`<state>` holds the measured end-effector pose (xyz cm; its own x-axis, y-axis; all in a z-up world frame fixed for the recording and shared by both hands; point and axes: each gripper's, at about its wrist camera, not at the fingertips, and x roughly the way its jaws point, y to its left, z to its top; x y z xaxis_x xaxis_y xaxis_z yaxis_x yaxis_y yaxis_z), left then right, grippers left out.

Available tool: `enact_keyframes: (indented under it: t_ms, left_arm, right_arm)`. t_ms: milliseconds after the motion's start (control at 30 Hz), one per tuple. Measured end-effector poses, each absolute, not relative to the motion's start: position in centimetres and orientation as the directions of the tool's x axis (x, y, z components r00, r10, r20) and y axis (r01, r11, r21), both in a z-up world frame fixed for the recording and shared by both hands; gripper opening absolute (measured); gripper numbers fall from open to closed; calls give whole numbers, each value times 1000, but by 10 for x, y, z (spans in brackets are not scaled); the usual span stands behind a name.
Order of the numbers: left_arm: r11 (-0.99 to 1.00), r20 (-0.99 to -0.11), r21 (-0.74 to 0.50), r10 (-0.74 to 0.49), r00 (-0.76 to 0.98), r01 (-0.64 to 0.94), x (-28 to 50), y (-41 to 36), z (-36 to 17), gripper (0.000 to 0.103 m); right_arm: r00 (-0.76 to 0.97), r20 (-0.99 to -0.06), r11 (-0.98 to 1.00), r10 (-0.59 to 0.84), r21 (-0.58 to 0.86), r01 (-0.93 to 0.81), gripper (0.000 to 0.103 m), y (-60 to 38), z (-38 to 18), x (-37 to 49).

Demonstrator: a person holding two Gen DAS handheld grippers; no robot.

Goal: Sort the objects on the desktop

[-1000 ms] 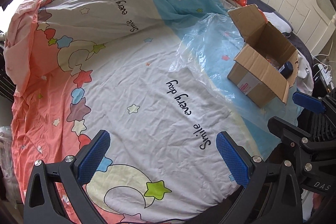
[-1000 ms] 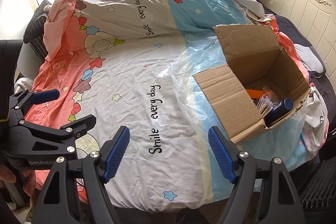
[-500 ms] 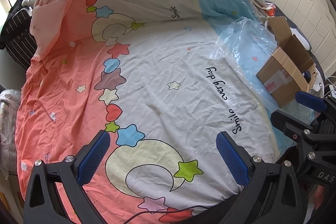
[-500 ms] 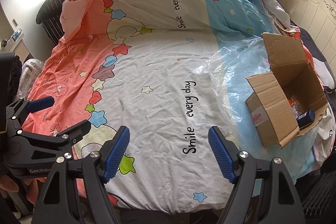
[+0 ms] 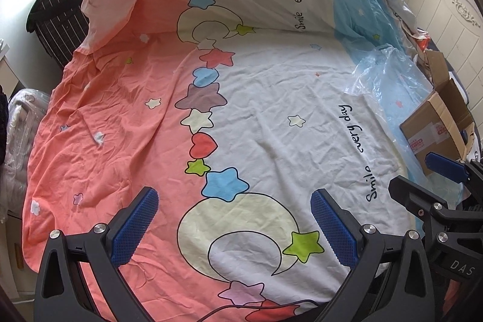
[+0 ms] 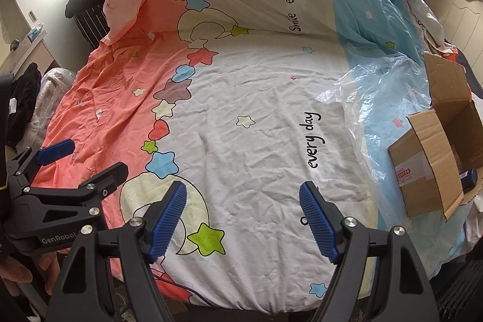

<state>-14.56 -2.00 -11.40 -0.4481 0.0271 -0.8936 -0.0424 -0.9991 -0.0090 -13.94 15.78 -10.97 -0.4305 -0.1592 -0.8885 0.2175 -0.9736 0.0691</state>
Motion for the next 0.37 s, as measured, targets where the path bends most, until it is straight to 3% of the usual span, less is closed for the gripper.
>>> enact_keyframes:
  t_ms: [367]
  left_arm:
    - [-999,-894,-13,35,-446,-51,-145,-16,-124,103]
  right_arm:
    - [-406,-899,-968,-165,68,242,74,152,-120,-140]
